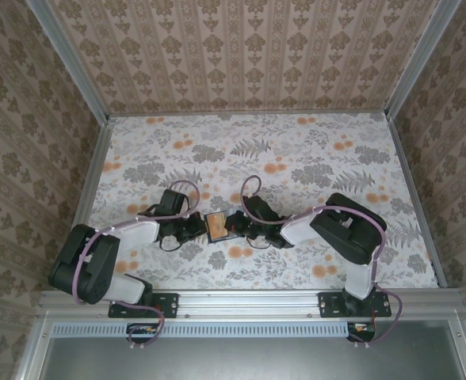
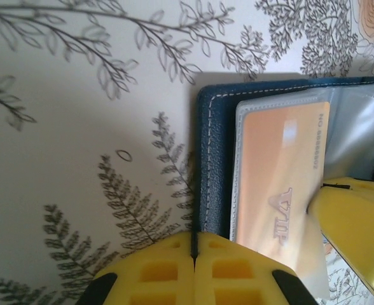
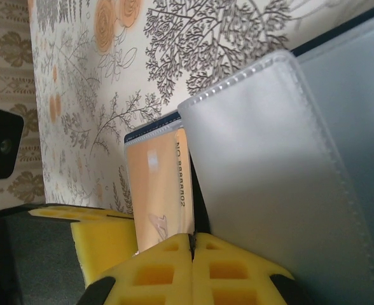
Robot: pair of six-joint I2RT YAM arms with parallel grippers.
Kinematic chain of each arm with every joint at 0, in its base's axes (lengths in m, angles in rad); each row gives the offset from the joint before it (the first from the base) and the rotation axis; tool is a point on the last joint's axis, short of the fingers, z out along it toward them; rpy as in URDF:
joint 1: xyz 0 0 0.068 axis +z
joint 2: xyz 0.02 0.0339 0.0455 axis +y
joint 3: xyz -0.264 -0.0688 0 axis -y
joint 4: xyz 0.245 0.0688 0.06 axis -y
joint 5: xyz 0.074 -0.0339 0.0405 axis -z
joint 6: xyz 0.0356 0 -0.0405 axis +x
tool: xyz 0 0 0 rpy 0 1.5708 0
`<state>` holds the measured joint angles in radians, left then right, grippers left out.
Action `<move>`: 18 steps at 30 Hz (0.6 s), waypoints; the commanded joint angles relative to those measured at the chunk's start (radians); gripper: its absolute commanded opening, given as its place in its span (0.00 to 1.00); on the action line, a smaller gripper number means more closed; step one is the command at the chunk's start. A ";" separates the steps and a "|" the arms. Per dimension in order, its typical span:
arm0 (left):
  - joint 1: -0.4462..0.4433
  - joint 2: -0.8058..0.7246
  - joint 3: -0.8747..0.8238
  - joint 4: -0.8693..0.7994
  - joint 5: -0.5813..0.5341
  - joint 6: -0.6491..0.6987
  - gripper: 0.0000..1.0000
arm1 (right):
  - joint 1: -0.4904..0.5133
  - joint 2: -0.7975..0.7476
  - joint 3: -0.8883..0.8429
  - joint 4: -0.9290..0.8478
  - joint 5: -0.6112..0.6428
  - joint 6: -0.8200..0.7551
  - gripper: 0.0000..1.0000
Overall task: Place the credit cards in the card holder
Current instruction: Insert the credit card into the card slot.
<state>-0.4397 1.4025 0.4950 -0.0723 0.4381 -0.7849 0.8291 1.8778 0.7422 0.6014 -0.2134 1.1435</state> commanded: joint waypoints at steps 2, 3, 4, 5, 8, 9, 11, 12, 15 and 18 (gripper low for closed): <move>0.018 0.047 0.025 -0.054 -0.047 0.059 0.01 | 0.000 0.024 0.059 -0.163 -0.133 -0.119 0.00; 0.019 0.050 0.027 -0.052 -0.049 0.065 0.01 | -0.001 0.018 0.080 -0.206 -0.142 -0.157 0.00; 0.023 0.051 0.030 -0.053 -0.048 0.070 0.00 | -0.002 0.016 0.104 -0.263 -0.150 -0.193 0.00; 0.028 0.053 0.034 -0.056 -0.043 0.074 0.00 | -0.002 0.016 0.122 -0.306 -0.156 -0.218 0.00; 0.033 0.052 0.036 -0.049 -0.039 0.080 0.00 | -0.001 0.029 0.132 -0.340 -0.184 -0.245 0.00; 0.033 0.056 0.034 -0.037 -0.039 0.074 0.00 | -0.002 0.044 0.140 -0.331 -0.204 -0.242 0.00; 0.033 0.069 0.037 -0.020 -0.024 0.063 0.00 | -0.002 0.070 0.156 -0.304 -0.241 -0.233 0.00; 0.033 0.071 0.042 -0.020 -0.014 0.058 0.00 | -0.002 0.074 0.162 -0.301 -0.243 -0.224 0.05; 0.033 0.049 0.032 -0.021 -0.020 0.045 0.01 | -0.006 0.038 0.156 -0.302 -0.201 -0.234 0.11; 0.045 0.009 0.030 -0.064 -0.036 0.051 0.05 | -0.024 -0.037 0.149 -0.380 -0.144 -0.278 0.19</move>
<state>-0.4095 1.4277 0.5251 -0.1131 0.4721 -0.7406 0.7898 1.8912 0.8879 0.3458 -0.3237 0.9215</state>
